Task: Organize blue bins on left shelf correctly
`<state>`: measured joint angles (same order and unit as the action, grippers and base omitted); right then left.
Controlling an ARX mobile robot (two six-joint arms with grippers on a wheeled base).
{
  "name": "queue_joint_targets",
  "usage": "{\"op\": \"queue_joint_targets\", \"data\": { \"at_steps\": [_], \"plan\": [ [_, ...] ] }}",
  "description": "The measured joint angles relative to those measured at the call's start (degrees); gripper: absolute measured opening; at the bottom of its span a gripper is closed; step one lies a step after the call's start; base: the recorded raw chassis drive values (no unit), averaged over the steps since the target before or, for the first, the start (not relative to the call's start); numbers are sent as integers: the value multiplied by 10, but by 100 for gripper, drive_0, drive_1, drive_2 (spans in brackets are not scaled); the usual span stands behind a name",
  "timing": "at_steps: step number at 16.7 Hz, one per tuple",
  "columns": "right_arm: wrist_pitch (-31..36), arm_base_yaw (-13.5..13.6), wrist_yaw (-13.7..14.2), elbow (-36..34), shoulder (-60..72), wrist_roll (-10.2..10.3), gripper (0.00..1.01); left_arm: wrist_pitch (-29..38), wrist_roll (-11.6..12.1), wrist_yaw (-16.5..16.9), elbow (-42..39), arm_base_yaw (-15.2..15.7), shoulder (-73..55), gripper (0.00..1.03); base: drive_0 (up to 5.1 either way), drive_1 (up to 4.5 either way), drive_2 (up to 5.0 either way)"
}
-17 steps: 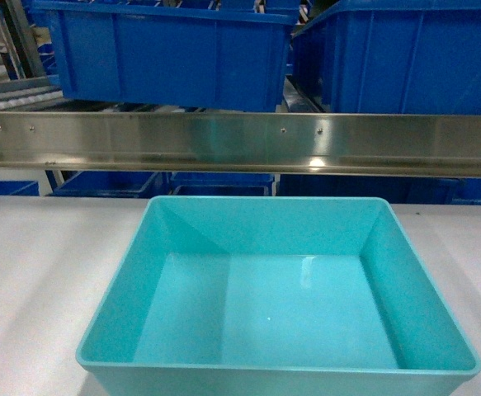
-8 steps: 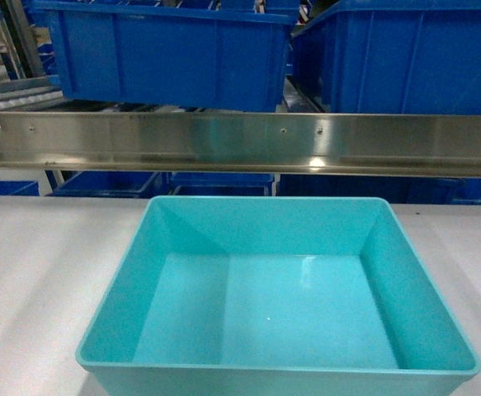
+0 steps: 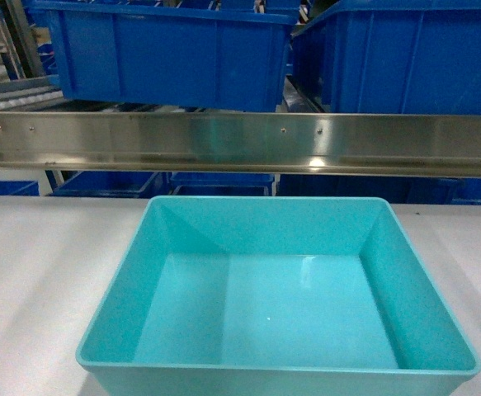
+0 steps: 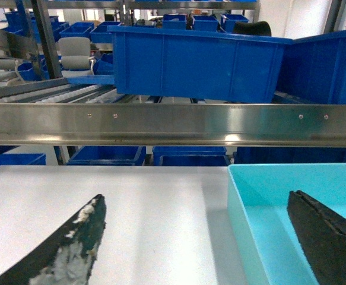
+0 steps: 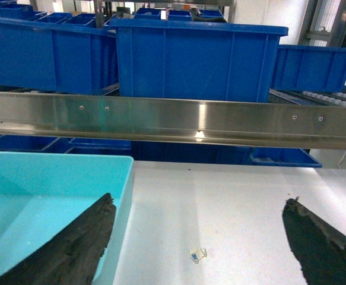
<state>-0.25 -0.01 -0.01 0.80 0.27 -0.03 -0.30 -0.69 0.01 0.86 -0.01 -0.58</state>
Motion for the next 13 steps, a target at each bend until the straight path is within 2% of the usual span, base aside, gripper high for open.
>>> {"op": "queue_joint_targets", "data": {
  "at_steps": [3, 4, 7, 8, 10, 11, 13],
  "plan": [
    [0, 0, 0, 0, 0, 0, 48, 0, 0, 0, 0, 0, 0, 53, 0, 0, 0],
    [0, 0, 0, 0, 0, -1, 57, 0, -1, 0, 0, 0, 0, 57, 0, 0, 0],
    [0, 0, 0, 0, 0, -1, 95, 0, -1, 0, 0, 0, 0, 95, 0, 0, 0],
    [0, 0, 0, 0, 0, 0, 99, 0, 1, 0, 0, 0, 0, 99, 0, 0, 0],
    [0, 0, 0, 0, 0, 0, 98, 9, 1, 0, 0, 0, -5, 98, 0, 0, 0],
    [16, 6, 7, 0, 9, 0, 98, 58, 1, 0, 1, 10, -47, 98, 0, 0, 0],
    [73, 61, 52, 2, 106, 1, 98, 121, 1, 1, 1, 41, -168, 98, 0, 0, 0]
  ]
}}
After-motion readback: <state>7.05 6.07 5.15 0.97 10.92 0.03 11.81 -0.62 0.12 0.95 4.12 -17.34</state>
